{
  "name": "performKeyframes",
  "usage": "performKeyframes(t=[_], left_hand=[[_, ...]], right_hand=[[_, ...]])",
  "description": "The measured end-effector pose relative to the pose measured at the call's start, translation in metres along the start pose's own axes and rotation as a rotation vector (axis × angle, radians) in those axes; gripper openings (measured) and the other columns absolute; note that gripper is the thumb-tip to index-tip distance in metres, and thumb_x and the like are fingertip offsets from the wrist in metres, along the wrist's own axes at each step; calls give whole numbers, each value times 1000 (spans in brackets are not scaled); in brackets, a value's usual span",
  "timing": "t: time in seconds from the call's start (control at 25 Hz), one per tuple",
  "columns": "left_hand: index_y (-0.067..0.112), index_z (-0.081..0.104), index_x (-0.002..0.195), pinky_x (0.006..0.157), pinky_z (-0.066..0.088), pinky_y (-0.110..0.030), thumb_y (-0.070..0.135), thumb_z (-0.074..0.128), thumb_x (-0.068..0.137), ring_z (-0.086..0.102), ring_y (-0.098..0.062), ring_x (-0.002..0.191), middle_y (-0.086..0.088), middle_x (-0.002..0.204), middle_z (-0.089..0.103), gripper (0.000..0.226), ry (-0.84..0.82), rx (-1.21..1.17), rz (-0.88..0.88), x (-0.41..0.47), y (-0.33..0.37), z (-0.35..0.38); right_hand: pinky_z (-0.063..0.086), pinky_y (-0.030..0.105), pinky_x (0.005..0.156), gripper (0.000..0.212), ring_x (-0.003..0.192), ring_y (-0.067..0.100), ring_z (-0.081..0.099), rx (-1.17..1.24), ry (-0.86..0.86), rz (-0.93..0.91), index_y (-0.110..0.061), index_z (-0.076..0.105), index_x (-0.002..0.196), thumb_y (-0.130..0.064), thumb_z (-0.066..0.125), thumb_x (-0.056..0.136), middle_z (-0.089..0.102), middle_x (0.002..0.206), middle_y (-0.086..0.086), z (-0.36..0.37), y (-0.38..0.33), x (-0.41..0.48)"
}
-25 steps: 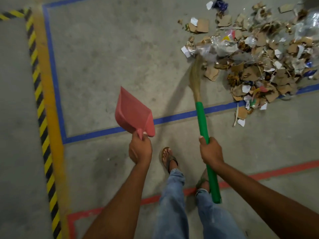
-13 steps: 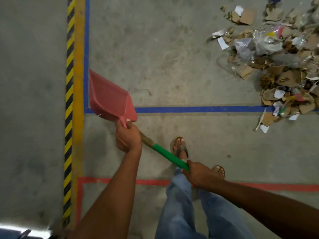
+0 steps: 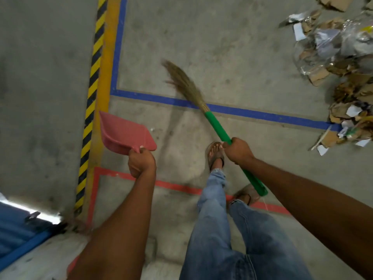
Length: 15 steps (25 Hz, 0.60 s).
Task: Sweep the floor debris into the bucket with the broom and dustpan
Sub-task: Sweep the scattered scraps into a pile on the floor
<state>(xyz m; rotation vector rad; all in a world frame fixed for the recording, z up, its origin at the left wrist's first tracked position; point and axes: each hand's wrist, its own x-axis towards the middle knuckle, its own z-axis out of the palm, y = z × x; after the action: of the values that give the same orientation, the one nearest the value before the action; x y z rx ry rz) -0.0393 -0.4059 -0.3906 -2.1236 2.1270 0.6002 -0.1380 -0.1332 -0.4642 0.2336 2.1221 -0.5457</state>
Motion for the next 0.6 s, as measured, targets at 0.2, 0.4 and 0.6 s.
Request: performKeyframes(t=[0.2, 0.4, 0.6], left_hand=[[12, 67, 124, 92, 48, -44, 33, 60, 97, 62, -43, 115, -20, 122, 70, 35, -52, 18, 80, -6, 19, 5], [13, 68, 121, 87, 48, -42, 33, 59, 98, 64, -41, 111, -19, 118, 71, 32, -132, 45, 272, -20, 62, 24], [20, 67, 125, 88, 49, -40, 38, 58, 97, 65, -40, 111, -16, 117, 72, 34, -273, 29, 411, -51, 119, 49]], right_hand=[[56, 39, 70, 42, 84, 34, 67, -34, -70, -110, -11, 62, 103, -51, 52, 95, 68, 96, 13, 19, -27, -23], [50, 34, 74, 52, 101, 35, 68, 81, -78, 109, -2, 65, 115, -50, 60, 95, 70, 109, 16, 4, -54, 32], [37, 25, 40, 41, 58, 27, 63, 385, 248, 346, -3, 62, 106, -42, 56, 99, 70, 93, 15, -69, -31, 36]])
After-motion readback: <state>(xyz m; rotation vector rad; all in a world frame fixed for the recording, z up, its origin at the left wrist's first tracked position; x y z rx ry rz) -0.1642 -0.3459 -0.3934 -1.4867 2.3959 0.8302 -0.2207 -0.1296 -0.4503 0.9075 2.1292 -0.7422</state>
